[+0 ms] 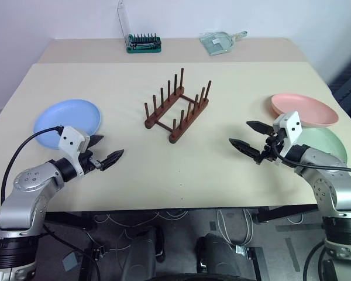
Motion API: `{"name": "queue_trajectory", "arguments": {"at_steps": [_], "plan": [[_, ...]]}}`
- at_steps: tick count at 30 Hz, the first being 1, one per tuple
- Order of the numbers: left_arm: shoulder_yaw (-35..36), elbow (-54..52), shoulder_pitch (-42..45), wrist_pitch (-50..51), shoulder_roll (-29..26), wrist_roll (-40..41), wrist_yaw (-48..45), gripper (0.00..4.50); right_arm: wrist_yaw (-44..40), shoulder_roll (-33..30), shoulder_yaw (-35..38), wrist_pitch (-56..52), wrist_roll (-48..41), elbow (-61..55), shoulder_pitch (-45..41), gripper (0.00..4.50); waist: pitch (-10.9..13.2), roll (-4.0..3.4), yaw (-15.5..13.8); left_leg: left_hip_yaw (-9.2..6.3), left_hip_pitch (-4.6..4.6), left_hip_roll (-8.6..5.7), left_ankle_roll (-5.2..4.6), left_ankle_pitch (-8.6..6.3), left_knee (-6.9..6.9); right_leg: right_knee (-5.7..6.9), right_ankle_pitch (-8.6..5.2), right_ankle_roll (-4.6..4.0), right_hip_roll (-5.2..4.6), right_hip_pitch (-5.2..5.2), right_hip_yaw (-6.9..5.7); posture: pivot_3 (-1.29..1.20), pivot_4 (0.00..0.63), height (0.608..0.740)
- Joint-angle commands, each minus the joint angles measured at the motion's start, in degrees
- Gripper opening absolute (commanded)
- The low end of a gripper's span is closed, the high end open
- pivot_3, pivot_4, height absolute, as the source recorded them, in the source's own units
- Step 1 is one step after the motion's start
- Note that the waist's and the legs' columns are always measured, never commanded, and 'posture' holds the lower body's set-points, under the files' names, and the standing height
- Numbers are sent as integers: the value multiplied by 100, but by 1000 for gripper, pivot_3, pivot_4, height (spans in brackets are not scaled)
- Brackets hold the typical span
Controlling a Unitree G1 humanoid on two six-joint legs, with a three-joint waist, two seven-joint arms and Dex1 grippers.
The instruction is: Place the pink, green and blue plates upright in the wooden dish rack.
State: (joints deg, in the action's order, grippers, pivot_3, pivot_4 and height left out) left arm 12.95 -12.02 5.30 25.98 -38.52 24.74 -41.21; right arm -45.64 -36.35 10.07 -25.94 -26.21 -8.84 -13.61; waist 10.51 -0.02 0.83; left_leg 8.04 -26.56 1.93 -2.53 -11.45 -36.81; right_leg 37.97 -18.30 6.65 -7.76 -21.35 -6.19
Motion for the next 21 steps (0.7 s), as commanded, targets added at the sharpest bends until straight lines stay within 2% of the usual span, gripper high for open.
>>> {"name": "queue_trajectory", "arguments": {"at_steps": [1,14,17,21], "plan": [[50,-326,20,56,-9,197,-105,4500,30,45,12,-71,-164,-341,-45,4478,0,0,2,0,0,0,0,0,0,0,0,0,0,1,0,0,150,736],[-338,-311,76,35,77,6,-92,4500,78,140,-68,-21,-93,-307,17,4478,0,0,-3,0,1,0,0,0,1,0,0,0,0,0,0,0,150,736],[-740,-362,246,18,189,-119,-124,4500,89,205,-128,14,-61,-266,-30,4478,0,0,-5,0,1,0,0,0,1,0,0,0,0,1,0,0,150,736],[-1509,-262,591,77,599,-439,16,4500,140,294,-186,81,-21,-249,-54,4478,0,0,-17,0,-1,-3,-2,0,0,-1,0,0,0,4,0,0,150,736]]}}
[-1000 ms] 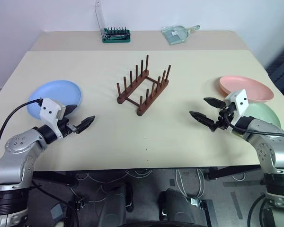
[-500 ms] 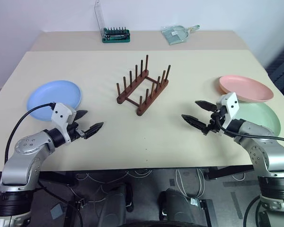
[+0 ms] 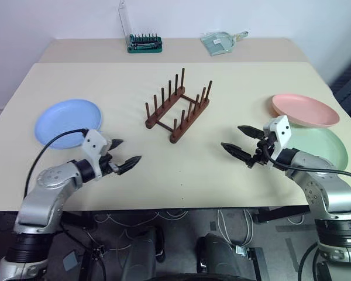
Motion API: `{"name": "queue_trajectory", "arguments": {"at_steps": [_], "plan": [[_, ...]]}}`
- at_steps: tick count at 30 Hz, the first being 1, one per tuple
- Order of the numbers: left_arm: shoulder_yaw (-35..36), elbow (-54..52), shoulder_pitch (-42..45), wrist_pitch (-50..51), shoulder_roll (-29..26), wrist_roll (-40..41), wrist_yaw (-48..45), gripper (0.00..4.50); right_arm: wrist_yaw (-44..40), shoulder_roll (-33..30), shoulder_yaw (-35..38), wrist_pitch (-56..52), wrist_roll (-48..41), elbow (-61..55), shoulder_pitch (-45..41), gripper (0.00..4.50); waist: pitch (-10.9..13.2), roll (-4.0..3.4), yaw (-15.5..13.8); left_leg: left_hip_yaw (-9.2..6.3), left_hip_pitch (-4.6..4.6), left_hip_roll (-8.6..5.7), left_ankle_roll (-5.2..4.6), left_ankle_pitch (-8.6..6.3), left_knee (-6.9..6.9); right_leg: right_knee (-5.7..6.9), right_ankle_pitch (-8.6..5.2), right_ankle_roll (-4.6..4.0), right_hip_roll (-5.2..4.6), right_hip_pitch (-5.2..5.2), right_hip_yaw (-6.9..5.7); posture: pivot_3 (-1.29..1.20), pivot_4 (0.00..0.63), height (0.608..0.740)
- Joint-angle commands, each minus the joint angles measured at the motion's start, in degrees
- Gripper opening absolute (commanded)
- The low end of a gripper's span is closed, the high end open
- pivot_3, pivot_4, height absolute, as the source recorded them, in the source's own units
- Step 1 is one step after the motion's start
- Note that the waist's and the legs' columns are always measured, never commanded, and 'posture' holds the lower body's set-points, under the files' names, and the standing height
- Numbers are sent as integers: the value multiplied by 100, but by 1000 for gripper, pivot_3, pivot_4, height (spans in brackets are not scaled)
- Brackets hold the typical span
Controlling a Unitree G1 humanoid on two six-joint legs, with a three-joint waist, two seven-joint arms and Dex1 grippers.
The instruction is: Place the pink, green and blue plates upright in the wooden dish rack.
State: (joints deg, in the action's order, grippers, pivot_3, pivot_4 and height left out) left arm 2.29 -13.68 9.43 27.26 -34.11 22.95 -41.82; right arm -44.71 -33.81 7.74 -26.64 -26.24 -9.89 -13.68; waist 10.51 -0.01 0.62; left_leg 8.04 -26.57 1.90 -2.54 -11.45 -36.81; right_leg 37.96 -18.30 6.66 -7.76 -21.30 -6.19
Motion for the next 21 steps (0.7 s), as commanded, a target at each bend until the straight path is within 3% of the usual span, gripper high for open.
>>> {"name": "queue_trajectory", "arguments": {"at_steps": [1,4,11,21], "plan": [[-678,35,292,-164,304,-517,229,4500,61,55,56,162,-20,-183,-7,4478,0,0,0,0,-1,0,-1,0,0,0,0,0,0,8,0,0,150,736],[-1198,545,637,-473,817,-1169,735,4500,119,56,101,174,-42,-329,164,4478,0,0,-10,0,0,-1,-2,1,-2,1,0,1,2,17,0,0,150,736],[-1617,1638,1250,-662,1718,-2000,1618,4500,272,50,188,131,-93,-567,353,4478,-2,-1,-4,-1,7,2,-3,2,-8,6,0,1,4,23,-1,0,150,736],[-1663,2525,1670,-986,2628,-2214,1947,4500,463,73,204,105,-110,-781,499,4478,-6,0,-80,-4,7,0,-16,-7,-22,2,1,2,-2,35,-4,0,150,736]]}}
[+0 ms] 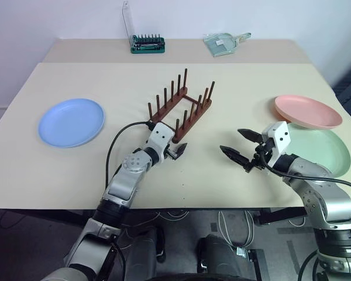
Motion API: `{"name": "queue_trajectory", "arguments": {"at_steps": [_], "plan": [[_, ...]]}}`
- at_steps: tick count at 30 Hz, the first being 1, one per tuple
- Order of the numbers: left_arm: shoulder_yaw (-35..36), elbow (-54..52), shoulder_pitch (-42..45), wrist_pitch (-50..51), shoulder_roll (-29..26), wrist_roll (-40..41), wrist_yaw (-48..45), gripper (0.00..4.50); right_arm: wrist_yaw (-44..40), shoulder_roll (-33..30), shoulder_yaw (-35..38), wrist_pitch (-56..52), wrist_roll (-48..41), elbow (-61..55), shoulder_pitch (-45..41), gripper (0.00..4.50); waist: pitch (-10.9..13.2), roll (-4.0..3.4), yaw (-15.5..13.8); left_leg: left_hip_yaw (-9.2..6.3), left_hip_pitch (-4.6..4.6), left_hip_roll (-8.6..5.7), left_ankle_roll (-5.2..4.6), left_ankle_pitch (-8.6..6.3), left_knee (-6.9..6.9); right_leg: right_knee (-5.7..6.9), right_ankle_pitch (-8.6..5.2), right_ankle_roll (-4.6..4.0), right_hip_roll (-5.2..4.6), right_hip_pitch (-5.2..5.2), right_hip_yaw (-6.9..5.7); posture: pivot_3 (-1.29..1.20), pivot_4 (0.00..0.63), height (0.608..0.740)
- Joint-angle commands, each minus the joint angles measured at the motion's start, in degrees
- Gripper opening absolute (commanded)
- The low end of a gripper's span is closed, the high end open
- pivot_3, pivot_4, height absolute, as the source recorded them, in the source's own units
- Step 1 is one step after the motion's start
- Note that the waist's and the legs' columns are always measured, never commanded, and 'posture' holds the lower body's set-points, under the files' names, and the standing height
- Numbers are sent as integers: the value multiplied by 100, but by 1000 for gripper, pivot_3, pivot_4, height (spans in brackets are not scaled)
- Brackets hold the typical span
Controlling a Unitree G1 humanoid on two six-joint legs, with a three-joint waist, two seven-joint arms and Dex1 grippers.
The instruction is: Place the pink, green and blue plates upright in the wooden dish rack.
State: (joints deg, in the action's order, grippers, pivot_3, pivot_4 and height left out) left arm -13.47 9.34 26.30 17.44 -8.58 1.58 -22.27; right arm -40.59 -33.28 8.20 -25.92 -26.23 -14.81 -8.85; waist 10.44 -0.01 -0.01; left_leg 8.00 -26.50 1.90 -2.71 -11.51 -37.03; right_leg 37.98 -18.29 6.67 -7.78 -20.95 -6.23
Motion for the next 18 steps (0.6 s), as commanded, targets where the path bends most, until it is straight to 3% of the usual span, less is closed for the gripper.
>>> {"name": "queue_trajectory", "arguments": {"at_steps": [1,4,9,12,18], "plan": [[-59,256,-18,-44,97,-63,-23,4240,70,21,162,29,-116,-306,26,4495,0,0,-30,0,0,0,0,0,0,0,0,0,0,0,0,0,150,736],[-8,360,-12,-128,128,-49,-56,3314,124,13,186,2,-140,-398,89,4500,0,0,-57,0,0,0,-3,-2,-1,-2,0,0,-1,0,0,0,150,736],[14,450,-11,-232,127,-71,-115,773,190,-13,206,-20,-182,-494,176,4500,-1,-1,-63,0,0,-1,-6,-4,-2,-4,0,0,-2,3,0,0,150,736],[8,524,27,-329,41,-37,-342,743,245,-48,216,-40,-161,-549,228,4500,-2,-4,-62,0,1,-1,-6,-4,-2,-4,0,0,-2,3,-1,0,150,736],[-104,439,136,-1069,-441,416,-1998,743,257,-250,236,-138,-53,-825,647,4500,-3,-4,-55,2,-4,-1,-5,-5,1,-12,0,0,-2,-2,-1,0,150,736]]}}
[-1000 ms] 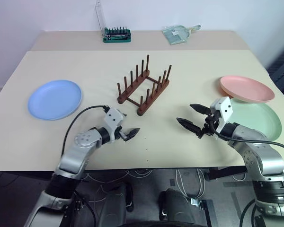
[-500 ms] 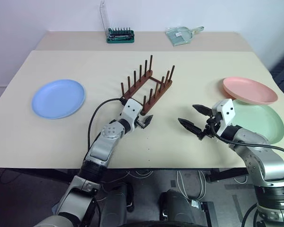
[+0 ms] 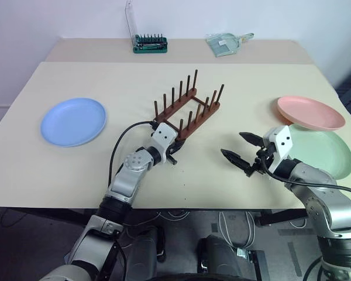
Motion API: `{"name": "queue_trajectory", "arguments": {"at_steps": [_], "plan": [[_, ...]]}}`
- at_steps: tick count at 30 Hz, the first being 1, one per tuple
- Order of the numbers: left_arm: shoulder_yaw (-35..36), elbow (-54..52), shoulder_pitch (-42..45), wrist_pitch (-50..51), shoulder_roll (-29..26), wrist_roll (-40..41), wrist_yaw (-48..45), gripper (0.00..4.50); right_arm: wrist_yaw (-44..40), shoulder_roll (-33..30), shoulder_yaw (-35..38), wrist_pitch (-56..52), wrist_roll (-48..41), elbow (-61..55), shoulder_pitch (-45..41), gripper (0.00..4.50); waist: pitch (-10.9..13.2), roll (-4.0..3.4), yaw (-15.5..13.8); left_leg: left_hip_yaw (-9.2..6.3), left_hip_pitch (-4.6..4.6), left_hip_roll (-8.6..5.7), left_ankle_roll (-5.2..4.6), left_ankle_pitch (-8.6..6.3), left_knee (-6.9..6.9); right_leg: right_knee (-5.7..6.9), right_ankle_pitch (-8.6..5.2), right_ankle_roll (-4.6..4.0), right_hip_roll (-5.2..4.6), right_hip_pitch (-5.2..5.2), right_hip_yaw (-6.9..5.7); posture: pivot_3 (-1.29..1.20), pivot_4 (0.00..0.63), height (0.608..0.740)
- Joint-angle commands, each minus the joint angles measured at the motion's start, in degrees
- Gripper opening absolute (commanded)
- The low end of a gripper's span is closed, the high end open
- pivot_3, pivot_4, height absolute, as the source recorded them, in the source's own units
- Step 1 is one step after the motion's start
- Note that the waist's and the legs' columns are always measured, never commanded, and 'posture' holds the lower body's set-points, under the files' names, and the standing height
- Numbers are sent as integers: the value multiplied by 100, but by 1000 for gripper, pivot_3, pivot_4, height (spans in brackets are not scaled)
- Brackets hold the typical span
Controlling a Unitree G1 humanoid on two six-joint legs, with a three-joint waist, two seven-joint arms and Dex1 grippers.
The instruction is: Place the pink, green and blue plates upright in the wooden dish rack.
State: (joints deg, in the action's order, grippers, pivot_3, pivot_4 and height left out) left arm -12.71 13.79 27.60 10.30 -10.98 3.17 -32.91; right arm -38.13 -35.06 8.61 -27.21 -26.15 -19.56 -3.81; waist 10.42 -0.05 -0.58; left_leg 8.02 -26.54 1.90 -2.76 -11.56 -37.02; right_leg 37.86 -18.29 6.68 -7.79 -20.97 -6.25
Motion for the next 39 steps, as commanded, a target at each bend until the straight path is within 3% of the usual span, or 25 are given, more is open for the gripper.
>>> {"name": "queue_trajectory", "arguments": {"at_steps": [1,11,18,25,28,31,37,38,39], "plan": [[-242,-23,52,-577,-371,341,-1423,743,21,-73,264,-22,-96,-402,246,4500,0,0,2,0,0,2,1,0,1,0,0,0,2,-1,0,0,150,736],[-275,1021,858,-1053,-918,669,-3705,743,200,-35,603,-104,-94,-805,877,4500,1,0,-3,1,-9,0,-1,-1,1,-3,0,-1,1,-23,-2,0,150,736],[-289,1945,1274,-1677,-895,327,-3995,743,298,2,617,-122,-109,-936,966,4500,2,1,5,0,-10,1,-5,-3,-1,1,0,0,3,-13,-3,0,150,736],[-126,2211,1243,-1862,-1025,126,-3714,4200,273,-98,677,-158,-95,-947,1025,4500,2,1,12,0,-9,1,-11,-6,-3,2,0,0,3,-13,-2,0,150,736],[1,1991,1071,-1673,-1158,249,-3679,4200,224,-190,681,-171,-33,-921,1088,4500,2,1,37,0,-8,2,-19,-11,-3,4,0,0,3,-10,-2,0,150,736],[206,1354,664,-1160,-1399,616,-3832,3158,110,-344,632,-264,3,-894,1198,3573,2,1,104,0,-7,4,-17,-9,-3,9,0,0,4,-10,-2,0,150,736],[261,63,-22,-401,-1728,1083,-4080,126,6,-519,593,-301,96,-810,1290,574,2,-1,140,-3,1,7,-16,-9,-1,14,0,-1,5,-5,-1,0,150,736],[259,-40,-68,-323,-1746,1098,-4081,0,-5,-528,593,-310,101,-808,1296,21,2,-1,129,-4,1,6,-16,-9,-3,12,0,-1,5,-9,-1,0,150,736],[225,-247,-174,-251,-1783,1118,-4111,0,-25,-572,573,-311,160,-792,1323,21,2,-1,119,-4,0,5,-16,-9,-3,11,0,-1,4,-10,-2,0,150,736]]}}
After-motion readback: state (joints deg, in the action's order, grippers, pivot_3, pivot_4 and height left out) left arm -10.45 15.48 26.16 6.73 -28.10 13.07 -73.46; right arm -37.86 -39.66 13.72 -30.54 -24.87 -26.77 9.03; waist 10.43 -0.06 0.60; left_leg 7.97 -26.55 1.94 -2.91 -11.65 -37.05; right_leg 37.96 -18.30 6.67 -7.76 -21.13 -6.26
